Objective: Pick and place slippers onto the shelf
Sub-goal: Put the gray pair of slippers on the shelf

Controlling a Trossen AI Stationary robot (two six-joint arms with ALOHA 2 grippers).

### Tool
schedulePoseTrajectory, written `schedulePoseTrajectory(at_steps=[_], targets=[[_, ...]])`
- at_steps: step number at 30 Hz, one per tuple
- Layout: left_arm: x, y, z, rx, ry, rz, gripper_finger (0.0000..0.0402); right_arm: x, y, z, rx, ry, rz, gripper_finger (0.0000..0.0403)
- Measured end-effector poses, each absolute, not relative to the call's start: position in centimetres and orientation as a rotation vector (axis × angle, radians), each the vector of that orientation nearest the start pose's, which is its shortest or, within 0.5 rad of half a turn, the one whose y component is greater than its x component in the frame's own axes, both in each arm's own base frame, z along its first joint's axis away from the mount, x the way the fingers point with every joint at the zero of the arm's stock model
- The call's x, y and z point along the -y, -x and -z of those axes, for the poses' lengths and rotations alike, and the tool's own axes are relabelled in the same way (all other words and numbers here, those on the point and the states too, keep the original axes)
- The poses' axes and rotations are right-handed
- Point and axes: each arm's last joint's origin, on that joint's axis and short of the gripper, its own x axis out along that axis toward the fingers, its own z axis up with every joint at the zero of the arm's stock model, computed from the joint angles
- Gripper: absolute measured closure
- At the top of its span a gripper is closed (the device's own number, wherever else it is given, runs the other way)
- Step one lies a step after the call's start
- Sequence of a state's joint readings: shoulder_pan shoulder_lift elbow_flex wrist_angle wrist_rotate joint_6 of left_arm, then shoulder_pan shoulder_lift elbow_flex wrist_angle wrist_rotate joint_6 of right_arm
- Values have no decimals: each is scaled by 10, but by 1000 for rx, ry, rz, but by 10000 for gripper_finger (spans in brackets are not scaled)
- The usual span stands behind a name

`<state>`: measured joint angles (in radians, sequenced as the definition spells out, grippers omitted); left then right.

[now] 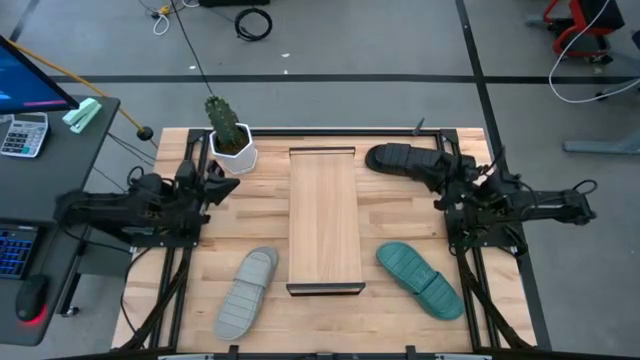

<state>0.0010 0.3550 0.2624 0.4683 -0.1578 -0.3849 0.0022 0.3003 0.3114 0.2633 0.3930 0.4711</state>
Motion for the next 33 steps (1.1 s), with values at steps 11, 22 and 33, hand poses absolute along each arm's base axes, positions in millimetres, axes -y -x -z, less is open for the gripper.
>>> schedulePoseTrajectory(at_steps=[11,22,33], targets=[[-5,-140,-309,376,403,-98,371,11,-128,-320,319,-370,344,383],[-5,-144,-327,404,406,-93,385,11,-147,-368,346,-307,348,383],[-5,-144,-327,405,459,-82,373,10,-164,-394,312,-379,302,383]])
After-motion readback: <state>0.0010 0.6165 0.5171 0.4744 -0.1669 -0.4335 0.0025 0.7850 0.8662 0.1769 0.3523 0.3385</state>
